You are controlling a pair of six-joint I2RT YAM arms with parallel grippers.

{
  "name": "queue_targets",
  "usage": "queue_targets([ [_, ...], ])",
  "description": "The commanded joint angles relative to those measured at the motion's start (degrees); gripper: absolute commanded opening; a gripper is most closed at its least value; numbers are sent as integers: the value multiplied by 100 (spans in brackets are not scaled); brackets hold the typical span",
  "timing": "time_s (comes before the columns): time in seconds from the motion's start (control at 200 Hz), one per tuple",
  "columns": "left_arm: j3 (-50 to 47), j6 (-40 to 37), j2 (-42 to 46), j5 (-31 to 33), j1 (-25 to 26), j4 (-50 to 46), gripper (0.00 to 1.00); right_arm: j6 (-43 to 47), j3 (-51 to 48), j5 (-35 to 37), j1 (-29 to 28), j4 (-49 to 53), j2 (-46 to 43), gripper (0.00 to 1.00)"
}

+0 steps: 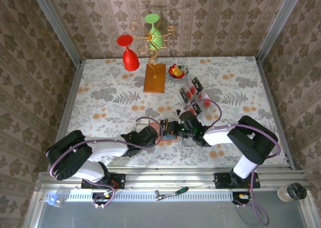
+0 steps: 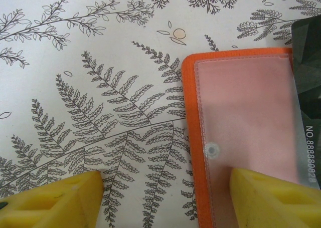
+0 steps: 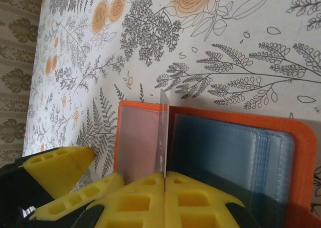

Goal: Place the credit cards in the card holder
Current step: Insert the credit card into the card slot.

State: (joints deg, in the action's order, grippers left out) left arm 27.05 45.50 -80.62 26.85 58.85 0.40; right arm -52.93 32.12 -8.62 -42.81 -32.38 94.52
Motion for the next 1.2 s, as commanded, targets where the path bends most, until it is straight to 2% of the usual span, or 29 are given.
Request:
queue_targets([
  [0.0, -78, 149, 64, 75, 39, -309, 69, 44, -108, -47, -35, 343, -10, 0],
  [1.195, -68, 135, 53, 118, 41, -309, 69, 138, 6, -248, -40, 1139, 85, 0],
])
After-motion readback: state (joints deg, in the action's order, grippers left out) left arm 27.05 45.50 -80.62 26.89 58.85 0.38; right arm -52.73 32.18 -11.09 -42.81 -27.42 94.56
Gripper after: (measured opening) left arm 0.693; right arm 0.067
